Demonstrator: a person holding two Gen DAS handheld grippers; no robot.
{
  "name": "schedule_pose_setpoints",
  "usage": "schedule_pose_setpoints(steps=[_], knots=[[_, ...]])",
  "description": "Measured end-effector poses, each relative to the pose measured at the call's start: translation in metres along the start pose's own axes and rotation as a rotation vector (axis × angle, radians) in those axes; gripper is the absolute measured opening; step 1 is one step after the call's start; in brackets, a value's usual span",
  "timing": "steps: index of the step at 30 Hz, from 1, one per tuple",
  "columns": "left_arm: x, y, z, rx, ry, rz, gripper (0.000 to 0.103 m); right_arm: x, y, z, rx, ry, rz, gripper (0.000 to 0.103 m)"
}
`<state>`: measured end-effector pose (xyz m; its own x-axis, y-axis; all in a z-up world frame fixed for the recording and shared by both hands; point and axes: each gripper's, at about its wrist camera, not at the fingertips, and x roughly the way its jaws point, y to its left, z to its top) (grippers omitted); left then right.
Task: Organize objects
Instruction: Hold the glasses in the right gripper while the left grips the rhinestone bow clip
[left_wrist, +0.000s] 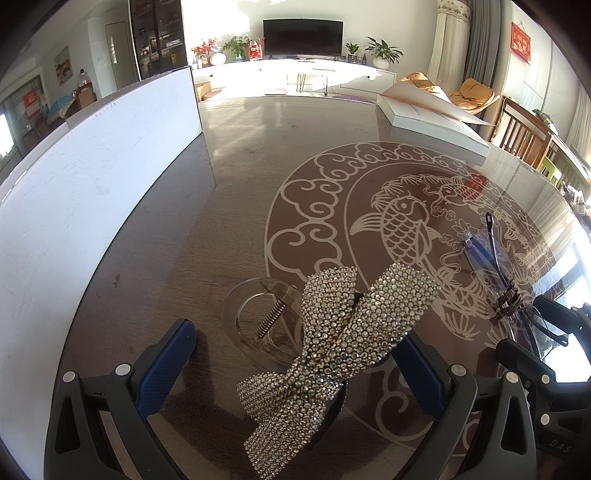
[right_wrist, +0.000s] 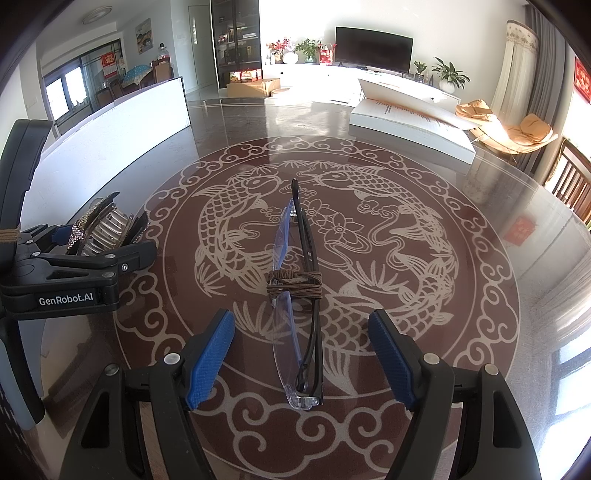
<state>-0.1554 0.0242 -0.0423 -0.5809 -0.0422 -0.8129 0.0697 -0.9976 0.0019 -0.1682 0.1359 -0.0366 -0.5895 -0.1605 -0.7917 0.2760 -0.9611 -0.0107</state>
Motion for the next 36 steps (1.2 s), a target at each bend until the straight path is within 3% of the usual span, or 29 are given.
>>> schedule_pose_setpoints(steps=[36], knots=[[-0.0005,0.0009,-0.0003,0.0,0.0,0.0,0.103,0.0,-0.0018,-0.0001,0.01,-0.003,0.013,0.076]])
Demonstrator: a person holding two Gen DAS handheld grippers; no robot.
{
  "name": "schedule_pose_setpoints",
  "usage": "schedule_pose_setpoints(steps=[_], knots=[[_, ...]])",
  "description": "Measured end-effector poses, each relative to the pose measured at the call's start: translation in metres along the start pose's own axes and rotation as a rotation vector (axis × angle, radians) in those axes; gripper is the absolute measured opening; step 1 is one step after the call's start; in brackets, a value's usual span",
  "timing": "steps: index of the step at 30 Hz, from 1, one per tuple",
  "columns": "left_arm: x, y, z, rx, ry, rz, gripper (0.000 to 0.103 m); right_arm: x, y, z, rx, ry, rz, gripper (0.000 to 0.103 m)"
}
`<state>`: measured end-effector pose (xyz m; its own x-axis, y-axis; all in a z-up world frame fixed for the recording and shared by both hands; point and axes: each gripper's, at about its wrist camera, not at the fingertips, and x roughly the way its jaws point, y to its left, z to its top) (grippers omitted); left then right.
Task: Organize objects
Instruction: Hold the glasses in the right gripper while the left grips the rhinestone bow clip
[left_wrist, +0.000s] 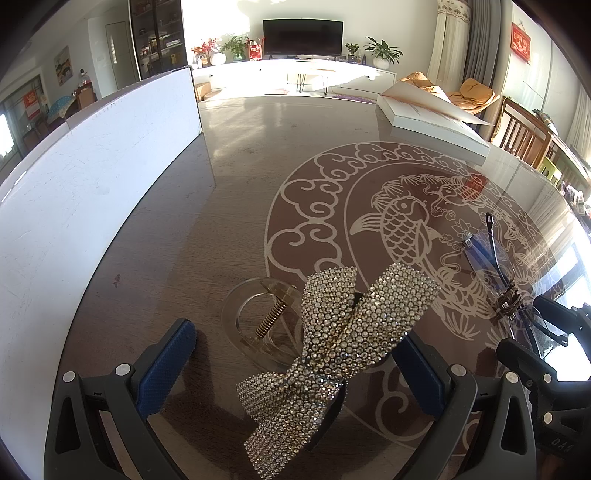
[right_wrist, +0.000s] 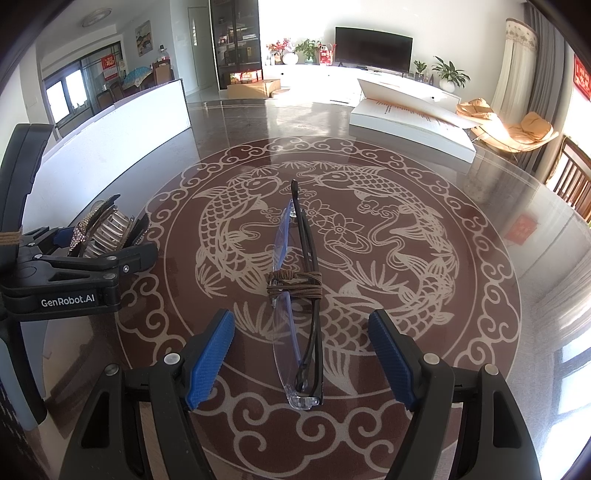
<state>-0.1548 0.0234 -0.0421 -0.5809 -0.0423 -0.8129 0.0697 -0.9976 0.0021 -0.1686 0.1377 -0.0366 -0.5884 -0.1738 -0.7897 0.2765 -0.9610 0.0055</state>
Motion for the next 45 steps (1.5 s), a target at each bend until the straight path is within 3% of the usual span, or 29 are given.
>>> schedule_pose_setpoints(steps=[45], knots=[[0.0006,-0.0021,0.0006,0.0,0.0,0.001,0.103,-0.0018,-0.0021,0.0006,0.02,-0.006,0.019,0.076]])
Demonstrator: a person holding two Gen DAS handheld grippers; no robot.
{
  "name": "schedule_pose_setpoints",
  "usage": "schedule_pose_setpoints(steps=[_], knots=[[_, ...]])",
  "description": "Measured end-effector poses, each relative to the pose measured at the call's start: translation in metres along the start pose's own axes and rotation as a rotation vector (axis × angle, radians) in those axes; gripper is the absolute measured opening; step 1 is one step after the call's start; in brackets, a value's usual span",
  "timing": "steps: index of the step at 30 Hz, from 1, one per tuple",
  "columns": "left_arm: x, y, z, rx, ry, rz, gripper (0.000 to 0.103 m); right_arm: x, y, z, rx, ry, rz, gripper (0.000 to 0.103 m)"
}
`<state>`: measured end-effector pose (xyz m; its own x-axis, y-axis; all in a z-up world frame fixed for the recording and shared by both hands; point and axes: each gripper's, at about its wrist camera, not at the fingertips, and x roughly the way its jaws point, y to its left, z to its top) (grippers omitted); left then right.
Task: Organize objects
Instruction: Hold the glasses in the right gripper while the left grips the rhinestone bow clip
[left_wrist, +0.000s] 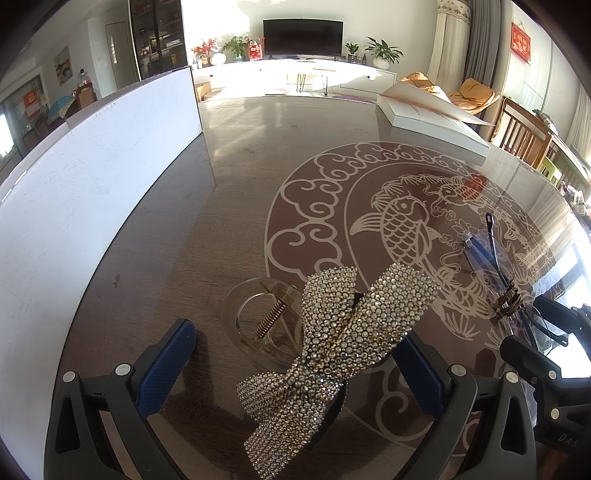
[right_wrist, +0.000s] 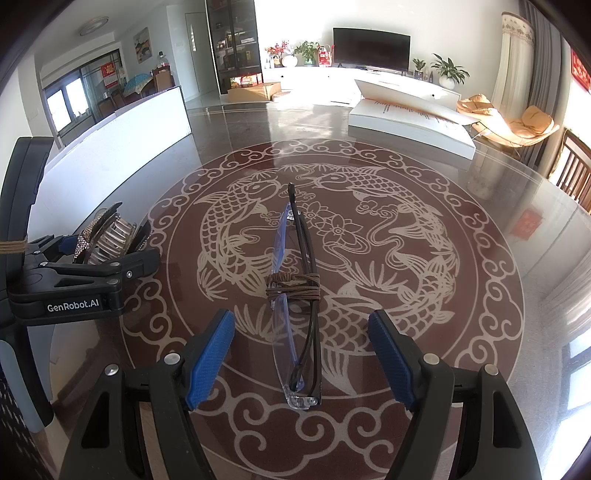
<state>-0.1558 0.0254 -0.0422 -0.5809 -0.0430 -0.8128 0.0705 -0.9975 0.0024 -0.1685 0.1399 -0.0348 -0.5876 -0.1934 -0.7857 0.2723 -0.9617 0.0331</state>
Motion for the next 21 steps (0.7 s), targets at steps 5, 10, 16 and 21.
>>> schedule_pose_setpoints(steps=[5,10,16,21], knots=[[0.0,-0.0001,0.0,0.0,0.0,0.0,0.103,-0.0001,-0.0001,-0.0001,0.0,0.0,0.0,0.076],[0.0,-0.0002,0.0,0.0,0.0,0.0,0.103,0.0,0.0,0.0,0.001,0.0,0.002,0.076],[-0.0001,0.0001,-0.0001,0.0,0.0,0.0,0.103,0.0005,0.0003,0.0,-0.003,0.001,-0.003,0.076],[0.0,-0.0001,0.0,0.0,0.0,0.0,0.103,0.0006,0.0012,-0.0001,-0.005,0.003,-0.005,0.076]])
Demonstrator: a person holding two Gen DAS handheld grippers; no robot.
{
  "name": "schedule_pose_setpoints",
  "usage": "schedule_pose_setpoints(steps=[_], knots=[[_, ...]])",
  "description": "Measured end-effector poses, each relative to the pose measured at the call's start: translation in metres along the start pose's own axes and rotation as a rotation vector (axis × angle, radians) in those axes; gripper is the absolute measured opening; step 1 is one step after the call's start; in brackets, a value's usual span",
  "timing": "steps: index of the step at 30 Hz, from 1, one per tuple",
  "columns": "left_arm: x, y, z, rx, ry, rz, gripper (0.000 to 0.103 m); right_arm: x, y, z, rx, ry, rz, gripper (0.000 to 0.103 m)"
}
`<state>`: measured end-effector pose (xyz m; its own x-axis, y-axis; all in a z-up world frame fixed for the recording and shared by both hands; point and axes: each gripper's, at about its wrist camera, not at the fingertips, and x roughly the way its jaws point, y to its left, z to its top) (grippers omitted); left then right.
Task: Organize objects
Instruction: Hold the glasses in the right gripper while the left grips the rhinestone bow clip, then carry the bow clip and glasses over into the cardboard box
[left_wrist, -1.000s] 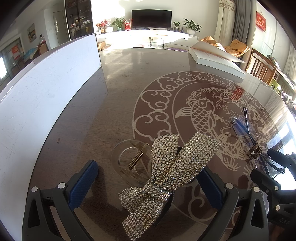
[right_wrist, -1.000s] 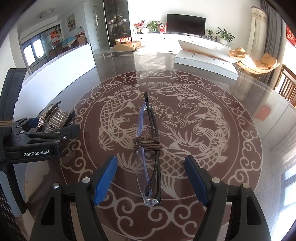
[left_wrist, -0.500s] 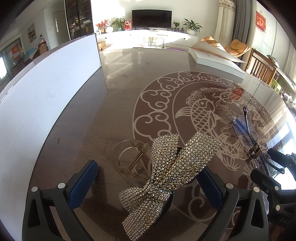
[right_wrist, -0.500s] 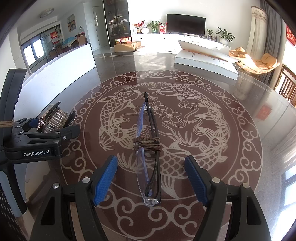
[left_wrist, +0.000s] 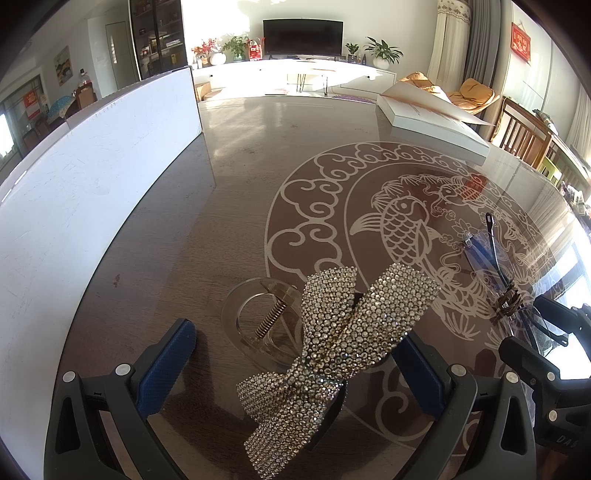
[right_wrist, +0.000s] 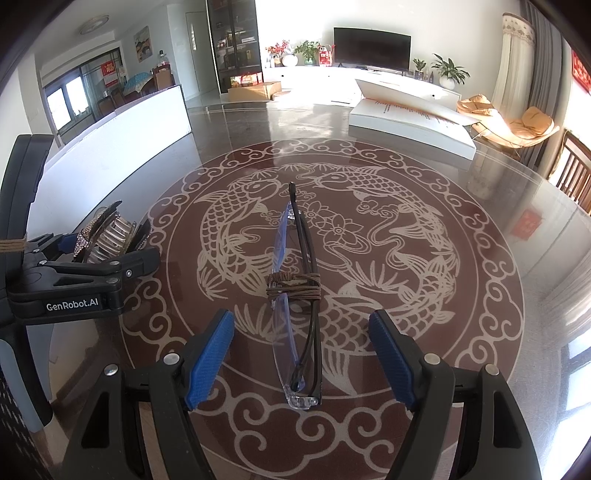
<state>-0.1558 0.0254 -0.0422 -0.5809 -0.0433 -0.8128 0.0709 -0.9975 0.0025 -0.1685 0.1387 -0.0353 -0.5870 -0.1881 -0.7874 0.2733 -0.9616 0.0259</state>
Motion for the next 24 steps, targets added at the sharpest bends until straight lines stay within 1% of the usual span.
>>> schedule_pose_setpoints(steps=[4,9,19,24], knots=[[-0.0002,0.0004,-0.0002,0.0,0.0,0.0,0.103,-0.0003,-0.0002,0.0,0.004,-0.001,0.005,0.076],[-0.0004,0.0007,-0.0004,0.0,0.0,0.0,0.103,0.0,0.0007,0.0001,-0.003,0.003,0.005,0.079],[-0.0003,0.0002,-0.0001,0.0,0.0,0.0,0.103,0.0001,0.0012,0.0001,-0.004,0.004,0.004,0.079],[-0.0002,-0.0001,0.0001,0.0,0.0,0.0,0.103,0.0013,0.0038,-0.0003,-0.02,0.011,-0.001,0.083]])
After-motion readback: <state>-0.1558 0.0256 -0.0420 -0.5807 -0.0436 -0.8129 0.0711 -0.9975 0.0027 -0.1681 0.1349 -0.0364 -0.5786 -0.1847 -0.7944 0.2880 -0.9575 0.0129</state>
